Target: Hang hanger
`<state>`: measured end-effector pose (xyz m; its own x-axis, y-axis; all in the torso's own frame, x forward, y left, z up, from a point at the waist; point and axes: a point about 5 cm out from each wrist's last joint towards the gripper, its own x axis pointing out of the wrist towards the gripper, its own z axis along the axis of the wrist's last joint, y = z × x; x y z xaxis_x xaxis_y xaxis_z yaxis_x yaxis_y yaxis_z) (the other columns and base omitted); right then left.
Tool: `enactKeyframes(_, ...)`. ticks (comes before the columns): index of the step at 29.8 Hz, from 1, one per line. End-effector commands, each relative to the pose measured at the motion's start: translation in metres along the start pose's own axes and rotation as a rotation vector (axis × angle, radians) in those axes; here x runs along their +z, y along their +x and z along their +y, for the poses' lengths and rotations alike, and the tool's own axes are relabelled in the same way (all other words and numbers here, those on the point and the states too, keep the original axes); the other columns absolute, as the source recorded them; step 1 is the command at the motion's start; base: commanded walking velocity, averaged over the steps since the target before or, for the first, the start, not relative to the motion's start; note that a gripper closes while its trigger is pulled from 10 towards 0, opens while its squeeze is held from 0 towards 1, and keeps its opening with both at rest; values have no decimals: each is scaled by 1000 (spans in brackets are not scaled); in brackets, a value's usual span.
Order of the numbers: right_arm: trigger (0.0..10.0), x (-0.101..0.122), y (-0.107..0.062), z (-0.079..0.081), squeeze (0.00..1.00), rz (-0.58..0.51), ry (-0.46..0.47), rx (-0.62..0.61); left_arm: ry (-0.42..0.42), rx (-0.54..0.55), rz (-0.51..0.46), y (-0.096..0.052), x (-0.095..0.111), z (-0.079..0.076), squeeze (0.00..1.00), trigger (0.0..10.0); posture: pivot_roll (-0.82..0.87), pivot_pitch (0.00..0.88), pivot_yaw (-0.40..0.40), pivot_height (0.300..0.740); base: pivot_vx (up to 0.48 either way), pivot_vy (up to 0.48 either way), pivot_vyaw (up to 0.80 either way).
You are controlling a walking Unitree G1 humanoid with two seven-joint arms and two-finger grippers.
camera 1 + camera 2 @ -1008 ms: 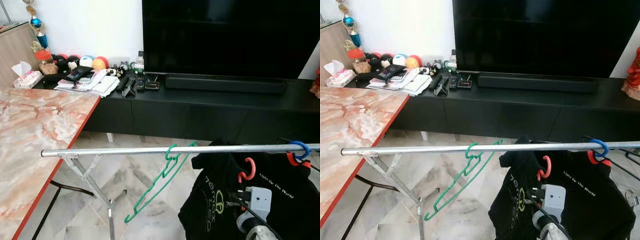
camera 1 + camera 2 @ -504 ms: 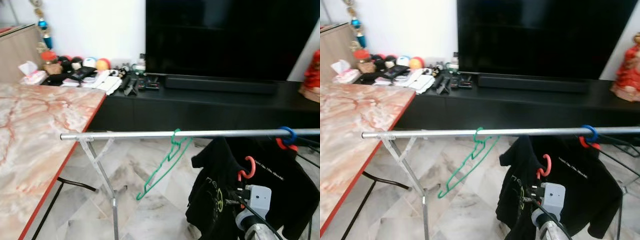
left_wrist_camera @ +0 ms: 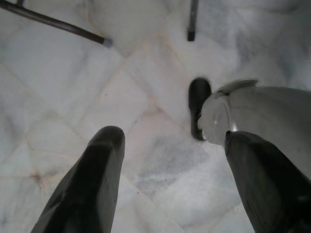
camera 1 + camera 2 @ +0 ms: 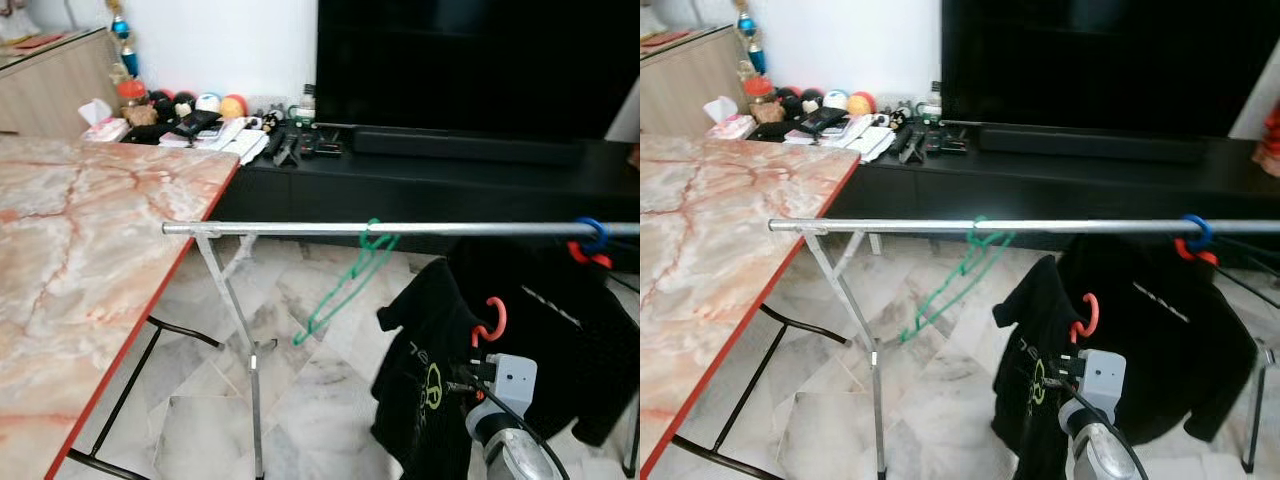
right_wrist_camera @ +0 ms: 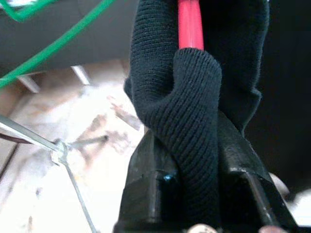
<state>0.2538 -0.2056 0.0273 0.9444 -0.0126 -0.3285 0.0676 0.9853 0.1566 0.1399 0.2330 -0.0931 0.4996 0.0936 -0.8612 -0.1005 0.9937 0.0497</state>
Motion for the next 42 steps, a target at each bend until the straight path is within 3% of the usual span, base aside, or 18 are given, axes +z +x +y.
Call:
enactKeyframes(1,10000,16,8,8,0,-66,-7,19,9,14,11,-1,0,7,0,10000,-22,0,11,740,-274,0,0)
enactKeyframes(15,10000,22,20,6,0,-65,-30,11,27,48,22,-5,-1,27,0,10000,-8,0,31,740,-275,0,0)
enactKeyframes(23,10000,29,25,3,0,-57,-54,-2,43,36,35,-3,0,22,0,10000,-31,0,26,740,-273,0,0)
enactKeyframes(42,10000,14,7,-8,0,-8,-67,-27,55,13,55,-9,-22,22,0,10000,-48,5,20,740,-275,0,0)
